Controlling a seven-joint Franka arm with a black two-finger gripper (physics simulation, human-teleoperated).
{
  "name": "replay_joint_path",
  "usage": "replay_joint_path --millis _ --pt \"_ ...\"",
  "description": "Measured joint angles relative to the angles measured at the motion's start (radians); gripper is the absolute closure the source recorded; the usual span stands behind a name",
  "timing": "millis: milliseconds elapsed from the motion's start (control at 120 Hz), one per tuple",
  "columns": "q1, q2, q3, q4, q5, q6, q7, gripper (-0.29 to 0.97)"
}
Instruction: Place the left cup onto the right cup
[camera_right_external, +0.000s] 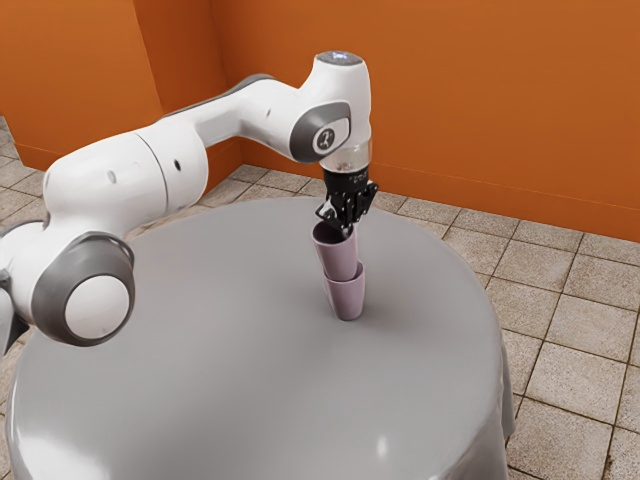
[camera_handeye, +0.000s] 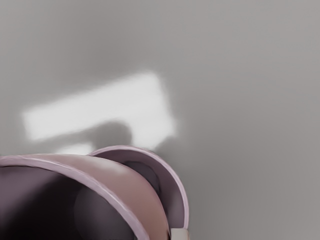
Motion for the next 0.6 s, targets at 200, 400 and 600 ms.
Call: replay_joint_path --millis 200,400,600 --pt "-0.001 0.008 0.000 -0.001 0.001 0.011 -0.002 0.74" --pt "-0.003 0.011 -0.002 -0.003 0.002 0.023 -0.003 0.32" --pt "-0.003 0.011 -0.001 -0.004 0.003 0.035 -0.004 0.13"
